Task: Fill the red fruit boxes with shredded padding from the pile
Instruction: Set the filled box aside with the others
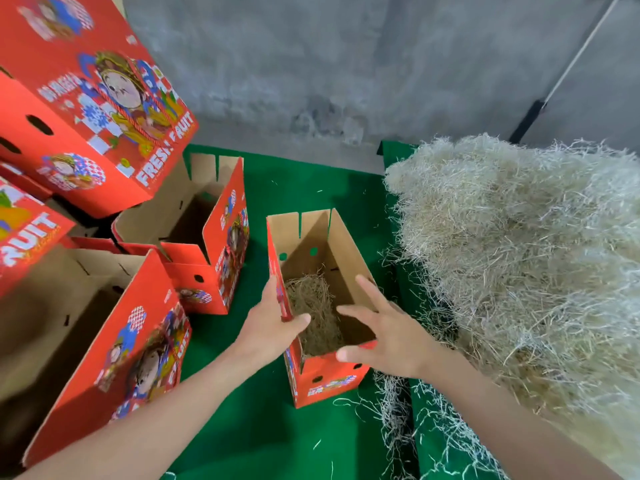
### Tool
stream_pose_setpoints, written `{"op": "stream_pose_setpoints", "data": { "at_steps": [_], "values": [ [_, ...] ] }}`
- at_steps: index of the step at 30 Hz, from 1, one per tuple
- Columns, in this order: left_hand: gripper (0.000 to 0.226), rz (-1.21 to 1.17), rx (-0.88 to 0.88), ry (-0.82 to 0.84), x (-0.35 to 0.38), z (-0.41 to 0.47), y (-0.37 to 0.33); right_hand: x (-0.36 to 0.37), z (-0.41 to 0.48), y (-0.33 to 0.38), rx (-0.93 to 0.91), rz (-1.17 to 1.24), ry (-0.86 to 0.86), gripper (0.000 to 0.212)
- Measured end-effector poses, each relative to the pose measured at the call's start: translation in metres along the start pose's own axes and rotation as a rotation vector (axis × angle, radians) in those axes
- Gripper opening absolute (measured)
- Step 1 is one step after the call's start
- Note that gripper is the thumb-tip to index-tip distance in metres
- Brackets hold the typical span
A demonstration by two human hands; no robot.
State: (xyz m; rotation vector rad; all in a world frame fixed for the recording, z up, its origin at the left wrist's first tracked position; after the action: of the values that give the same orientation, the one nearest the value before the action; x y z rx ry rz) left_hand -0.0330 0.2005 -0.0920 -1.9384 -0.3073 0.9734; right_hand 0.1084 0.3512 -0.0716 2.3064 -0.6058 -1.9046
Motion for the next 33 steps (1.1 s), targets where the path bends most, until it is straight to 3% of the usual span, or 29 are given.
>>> {"op": "stream_pose_setpoints", "data": {
  "at_steps": [2,5,8,11,15,19,21,23,25,29,30,33],
  "values": [
    [0.069,0.0,-0.041,0.039,0.008,0.003,0.003,0.01,0.003,0.003,0.002,-0.223,0.091,0.051],
    [0.066,-0.052,-0.051,0.078,0.003,0.016,0.005,0.014,0.018,0.006,-0.004,-0.41,-0.008,0.024],
    [0.065,-0.102,-0.051,0.128,-0.01,0.044,-0.006,0.007,0.039,0.008,0.017,-0.429,-0.051,0.022],
    [0.061,0.103,0.096,0.025,-0.02,0.081,-0.036,-0.005,0.069,0.013,0.019,-0.442,-0.11,0.024],
    [0.014,0.246,0.232,-0.187,-0.037,0.114,-0.076,-0.027,0.098,0.03,0.016,-0.371,-0.199,0.022],
    [0.028,0.186,0.265,-0.381,-0.061,0.127,-0.082,-0.047,0.105,0.029,-0.033,-0.394,-0.233,0.012],
    [0.02,0.1,0.336,-0.405,-0.063,0.129,-0.086,-0.055,0.107,0.02,-0.031,-0.435,-0.26,0.022],
    [0.025,0.054,0.392,-0.425,-0.056,0.14,-0.094,-0.059,0.114,0.008,-0.009,-0.456,-0.318,0.028],
    [0.038,0.066,0.383,-0.386,-0.042,0.155,-0.099,-0.063,0.125,-0.008,0.065,-0.398,-0.276,0.009],
    [0.065,0.255,0.23,0.047,-0.008,0.182,-0.081,-0.04,0.147,-0.054,0.244,-0.353,-0.119,0.033],
    [0.069,0.288,0.211,0.093,-0.007,0.185,-0.074,-0.035,0.15,-0.057,0.256,-0.327,-0.116,0.037],
    [0.057,0.282,0.289,-0.028,-0.025,0.196,-0.064,-0.028,0.164,-0.064,0.222,-0.3,-0.141,0.029]
  ]
}}
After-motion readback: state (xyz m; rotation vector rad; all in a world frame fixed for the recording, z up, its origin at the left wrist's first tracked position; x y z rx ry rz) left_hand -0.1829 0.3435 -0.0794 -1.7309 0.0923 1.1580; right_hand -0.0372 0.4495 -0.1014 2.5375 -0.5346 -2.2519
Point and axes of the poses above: each hand's wrist, its own z-axis towards the middle knuckle, its own x-axis out of the palm, y = z × x, the point moved 2 cm from there along z, towards the middle knuckle, and after that the axes turned 5 degrees about -x, right-handed, at the moved point
